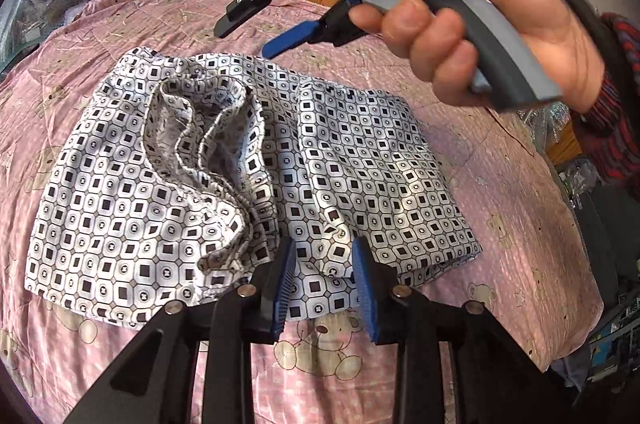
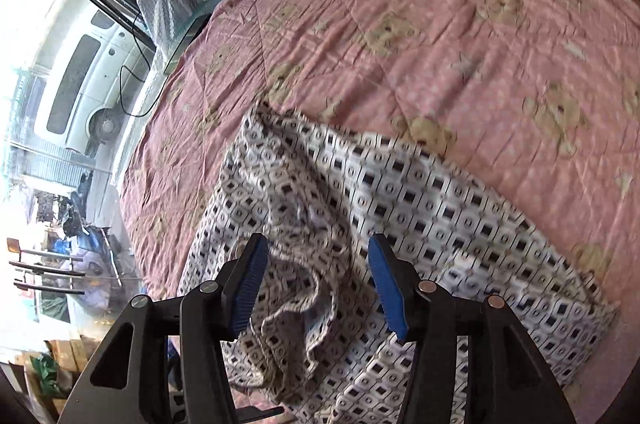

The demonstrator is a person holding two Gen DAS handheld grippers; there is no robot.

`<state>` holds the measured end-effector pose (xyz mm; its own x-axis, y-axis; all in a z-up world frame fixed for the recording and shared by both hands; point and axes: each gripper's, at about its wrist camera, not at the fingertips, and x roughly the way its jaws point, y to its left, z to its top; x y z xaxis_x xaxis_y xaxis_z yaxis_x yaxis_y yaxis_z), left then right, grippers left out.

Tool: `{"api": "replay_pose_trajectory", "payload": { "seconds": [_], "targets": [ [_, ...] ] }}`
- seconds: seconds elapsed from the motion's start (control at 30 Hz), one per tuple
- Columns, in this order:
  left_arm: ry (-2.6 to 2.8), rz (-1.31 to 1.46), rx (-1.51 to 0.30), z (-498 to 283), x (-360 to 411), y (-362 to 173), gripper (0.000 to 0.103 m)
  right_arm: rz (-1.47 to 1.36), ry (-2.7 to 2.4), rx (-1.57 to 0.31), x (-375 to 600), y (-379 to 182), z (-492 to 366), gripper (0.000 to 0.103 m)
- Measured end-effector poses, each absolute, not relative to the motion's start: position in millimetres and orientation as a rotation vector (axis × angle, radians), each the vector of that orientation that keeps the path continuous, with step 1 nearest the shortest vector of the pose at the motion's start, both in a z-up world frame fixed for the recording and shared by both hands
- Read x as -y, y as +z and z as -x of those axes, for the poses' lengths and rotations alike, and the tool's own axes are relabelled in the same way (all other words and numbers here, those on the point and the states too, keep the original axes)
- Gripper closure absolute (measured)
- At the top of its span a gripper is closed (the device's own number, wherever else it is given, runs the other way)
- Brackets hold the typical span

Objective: Fold clothes

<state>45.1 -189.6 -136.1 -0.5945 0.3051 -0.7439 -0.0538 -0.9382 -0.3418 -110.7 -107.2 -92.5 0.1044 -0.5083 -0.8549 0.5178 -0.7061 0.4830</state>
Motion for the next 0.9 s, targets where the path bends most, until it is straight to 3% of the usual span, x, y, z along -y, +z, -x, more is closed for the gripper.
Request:
{"api": "replay_pose_trajectory", "payload": {
  "seconds": [0.1,0.17,0.2,0.23,0.3,0.53,0.67,0.83,0.9],
  "targets": [
    [2.559,1.308,0.375,-48,178,-131,0.072,-1.530,-1.687,-0.082,130,-88,94,0.050],
    [2.564,1.290,0.343,-56,175,-121,0.072,-1.453,-1.690,-0.251,148,-89,82,0.053],
    [2.590,1.277,0.322,-63,177,-114,0.072,-1.440,-1.709,-0.364,153,-94,79,0.058],
    [2.636,1.275,0.304,-68,184,-109,0.072,-1.456,-1.750,-0.441,150,-101,83,0.076],
    [2.728,1.266,0.330,-77,206,-101,0.072,-1.493,-1.860,-0.525,134,-110,97,0.078],
    [2.862,1.331,0.652,-65,308,-122,0.072,-1.577,-2.104,-0.250,61,-77,111,0.067],
    [2.805,1.486,0.638,-48,319,-159,0.072,-1.445,-2.028,-0.120,91,-56,96,0.067],
    [2.821,1.551,0.632,-52,315,-173,0.072,-1.601,-1.882,-0.450,113,-120,89,0.077],
    [2.820,1.465,0.716,-56,309,-158,0.072,-1.643,-1.904,-0.360,101,-117,97,0.073]
  ]
}}
